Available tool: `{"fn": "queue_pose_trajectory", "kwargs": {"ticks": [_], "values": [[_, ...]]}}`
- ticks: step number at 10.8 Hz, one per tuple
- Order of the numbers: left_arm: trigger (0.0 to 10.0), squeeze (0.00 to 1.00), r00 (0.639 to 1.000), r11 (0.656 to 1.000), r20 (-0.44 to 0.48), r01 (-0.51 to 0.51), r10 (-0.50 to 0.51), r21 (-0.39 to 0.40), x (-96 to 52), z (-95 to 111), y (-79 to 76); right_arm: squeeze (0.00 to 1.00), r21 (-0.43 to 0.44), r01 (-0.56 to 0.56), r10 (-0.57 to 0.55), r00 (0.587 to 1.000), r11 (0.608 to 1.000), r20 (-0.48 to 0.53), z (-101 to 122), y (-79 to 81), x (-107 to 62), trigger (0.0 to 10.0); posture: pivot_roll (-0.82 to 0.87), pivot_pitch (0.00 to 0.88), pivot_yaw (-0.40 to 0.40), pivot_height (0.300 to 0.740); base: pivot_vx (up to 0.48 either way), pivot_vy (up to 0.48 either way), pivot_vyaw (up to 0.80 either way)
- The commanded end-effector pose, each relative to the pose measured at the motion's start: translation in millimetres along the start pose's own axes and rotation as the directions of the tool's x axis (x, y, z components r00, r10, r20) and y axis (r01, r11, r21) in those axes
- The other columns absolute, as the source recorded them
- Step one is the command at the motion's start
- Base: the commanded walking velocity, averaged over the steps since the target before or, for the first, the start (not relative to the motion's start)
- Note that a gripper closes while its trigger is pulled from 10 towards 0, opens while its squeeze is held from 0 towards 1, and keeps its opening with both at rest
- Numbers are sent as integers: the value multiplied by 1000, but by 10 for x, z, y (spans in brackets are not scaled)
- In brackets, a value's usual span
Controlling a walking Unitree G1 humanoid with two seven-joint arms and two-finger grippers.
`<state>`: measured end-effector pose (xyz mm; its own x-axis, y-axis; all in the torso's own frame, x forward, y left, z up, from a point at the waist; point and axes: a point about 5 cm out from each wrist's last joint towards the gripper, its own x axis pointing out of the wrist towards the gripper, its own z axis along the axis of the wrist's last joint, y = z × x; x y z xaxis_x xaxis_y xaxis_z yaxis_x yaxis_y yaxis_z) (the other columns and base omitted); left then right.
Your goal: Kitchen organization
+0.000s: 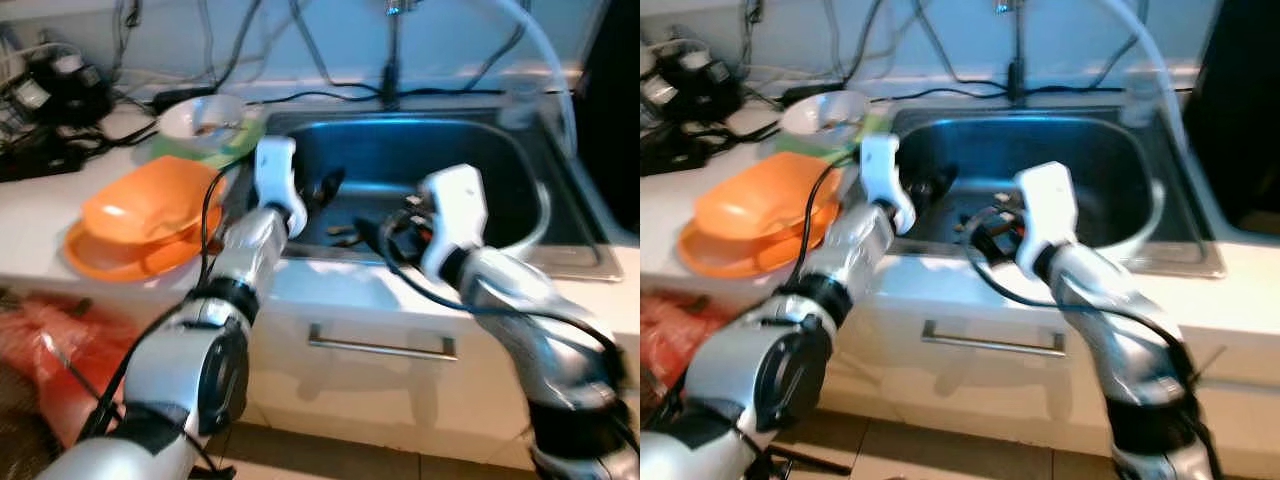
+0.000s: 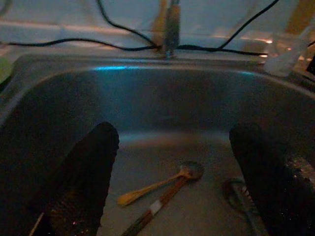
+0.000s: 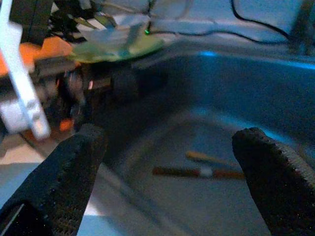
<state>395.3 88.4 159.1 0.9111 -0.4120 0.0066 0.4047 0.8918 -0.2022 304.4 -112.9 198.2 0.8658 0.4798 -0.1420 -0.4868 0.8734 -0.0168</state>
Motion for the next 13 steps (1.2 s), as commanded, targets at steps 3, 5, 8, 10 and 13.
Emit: {"fn": "queue_pose_trajectory", "kwargs": {"ticks": [3,5,8,10,13], "values": [[10000,1000,991,996,129,10,-22,88,-17,240,43,400,-5,30,-30,994,1000,106,56,67,230,10000,-79,0,134,740,0,0,0],[10000,1000,976,988,215,-20,-13,150,-83,361,85,396,46,22,-28,989,999,144,13,198,356,10000,-64,0,123,740,0,0,0],[10000,1000,953,968,277,-174,120,182,-312,351,301,396,127,35,-49,993,991,109,-203,340,357,10000,-17,0,102,740,0,0,0],[10000,1000,920,934,318,-301,231,192,-504,365,445,392,114,41,-53,993,993,104,-276,350,333,10000,3,0,86,740,0,0,0],[10000,1000,889,890,300,-413,347,194,-668,398,643,400,-45,15,-10,993,999,120,-253,393,295,10000,16,0,77,740,0,0,0]]}}
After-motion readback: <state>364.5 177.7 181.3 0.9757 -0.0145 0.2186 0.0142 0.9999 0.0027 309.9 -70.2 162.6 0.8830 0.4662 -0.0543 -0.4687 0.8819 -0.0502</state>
